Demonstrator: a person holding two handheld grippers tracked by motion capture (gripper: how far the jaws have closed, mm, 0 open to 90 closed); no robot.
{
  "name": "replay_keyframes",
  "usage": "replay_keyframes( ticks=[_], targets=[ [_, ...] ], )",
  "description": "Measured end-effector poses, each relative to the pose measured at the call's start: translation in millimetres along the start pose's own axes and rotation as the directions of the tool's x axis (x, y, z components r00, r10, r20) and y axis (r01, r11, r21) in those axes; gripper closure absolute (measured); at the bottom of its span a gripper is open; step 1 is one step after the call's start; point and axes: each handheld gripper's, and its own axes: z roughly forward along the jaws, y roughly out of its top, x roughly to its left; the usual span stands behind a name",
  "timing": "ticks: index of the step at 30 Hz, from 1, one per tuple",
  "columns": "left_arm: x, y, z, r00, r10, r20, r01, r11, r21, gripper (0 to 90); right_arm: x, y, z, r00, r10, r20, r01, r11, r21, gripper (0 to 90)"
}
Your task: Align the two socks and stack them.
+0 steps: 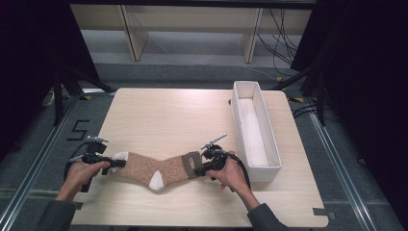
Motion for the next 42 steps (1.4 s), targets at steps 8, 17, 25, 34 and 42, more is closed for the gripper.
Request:
replay_keyframes(
  ticks=[8,17,25,34,42],
  targets=[
    [-11.6,-2.9,-1.9,0.9941,0.088,-0.064,-0.091,0.9950,-0.041,72.8,2.0,-2.1,-4.7,0.9991,-0.041,-0.006,0.041,0.999,-0.026,68.6],
    [-39.0,-7.3,-29.2,0.9883,0.148,-0.035,-0.151,0.9846,-0.088,73.4,12.5,-9.6,-32.9,0.9953,-0.097,-0.001,0.097,0.993,-0.061,70.7],
    [-78.0,-19.7,-30.8,0.9803,0.186,0.066,-0.176,0.9750,-0.135,73.3,17.0,-44.1,-67.1,0.9924,-0.119,-0.031,0.116,0.989,-0.092,70.5],
    [-95.1,-29.1,-9.5,0.9680,0.219,0.123,-0.205,0.9718,-0.116,72.9,6.5,-74.4,-79.9,0.9978,-0.062,0.023,0.063,0.997,-0.038,70.3],
    [-103.0,-31.8,1.2,0.9639,0.233,0.129,-0.221,0.9702,-0.099,72.3,-0.8,-87.0,-82.9,0.9985,-0.039,0.038,0.039,0.999,-0.021,69.8]
  ],
)
